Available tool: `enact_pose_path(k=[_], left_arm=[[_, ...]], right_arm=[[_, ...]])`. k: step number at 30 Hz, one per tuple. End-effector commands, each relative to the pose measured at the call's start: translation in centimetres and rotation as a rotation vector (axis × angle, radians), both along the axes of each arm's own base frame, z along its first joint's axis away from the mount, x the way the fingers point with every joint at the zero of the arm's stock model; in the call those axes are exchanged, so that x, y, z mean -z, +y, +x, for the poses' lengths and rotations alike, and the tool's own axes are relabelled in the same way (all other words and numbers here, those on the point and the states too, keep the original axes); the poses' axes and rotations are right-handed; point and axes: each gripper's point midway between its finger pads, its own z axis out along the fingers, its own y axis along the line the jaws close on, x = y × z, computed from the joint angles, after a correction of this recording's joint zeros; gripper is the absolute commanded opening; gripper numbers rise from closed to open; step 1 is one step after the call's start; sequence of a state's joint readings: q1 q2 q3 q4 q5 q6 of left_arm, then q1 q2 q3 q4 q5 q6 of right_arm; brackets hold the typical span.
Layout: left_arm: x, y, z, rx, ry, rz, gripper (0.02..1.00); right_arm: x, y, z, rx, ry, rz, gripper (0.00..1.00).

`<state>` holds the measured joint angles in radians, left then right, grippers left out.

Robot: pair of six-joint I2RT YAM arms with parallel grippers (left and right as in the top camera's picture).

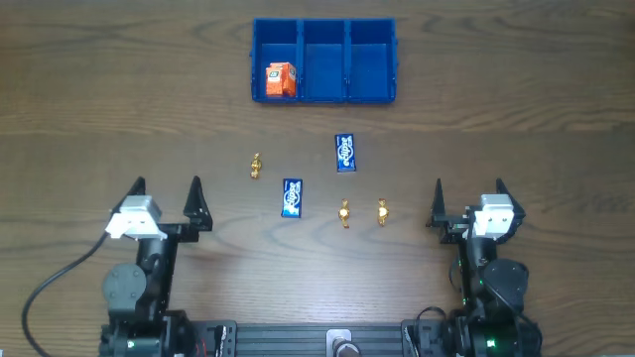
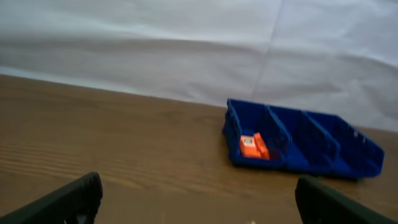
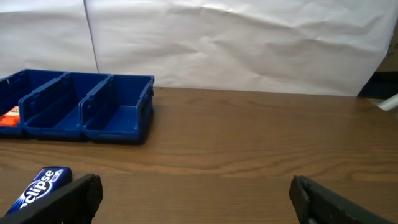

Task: Sort Candies Into Trays

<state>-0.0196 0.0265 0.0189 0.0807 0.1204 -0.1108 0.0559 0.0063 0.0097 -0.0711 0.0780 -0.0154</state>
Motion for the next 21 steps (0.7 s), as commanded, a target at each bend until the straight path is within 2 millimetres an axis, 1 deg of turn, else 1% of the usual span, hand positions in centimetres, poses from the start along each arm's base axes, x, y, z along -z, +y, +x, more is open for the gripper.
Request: enact_pose_path(k=[1,4,8,21], left_arm=[[0.9,-0.7,-0.2,0.047,0.012,0.101,1.0],[1.9,-1.0,-0.3,0.069,0.043,0.161,0.998],[3.5,-0.9,-0.4,0.07,0.11,0.167,0.998],[3.6,-0.9,-0.4,0.07,0.112,0.167,0.998]], right_arm=[[0.2,0.1,0.0,-0.005,0.004,-0.012,0.998],[0.2,0.1,0.0,-0.005,0.004,-0.012,0.998],[0.2,0.1,0.0,-0.005,0.004,-0.012,0.998],[0.2,0.1,0.0,-0.005,0.004,-0.012,0.998]])
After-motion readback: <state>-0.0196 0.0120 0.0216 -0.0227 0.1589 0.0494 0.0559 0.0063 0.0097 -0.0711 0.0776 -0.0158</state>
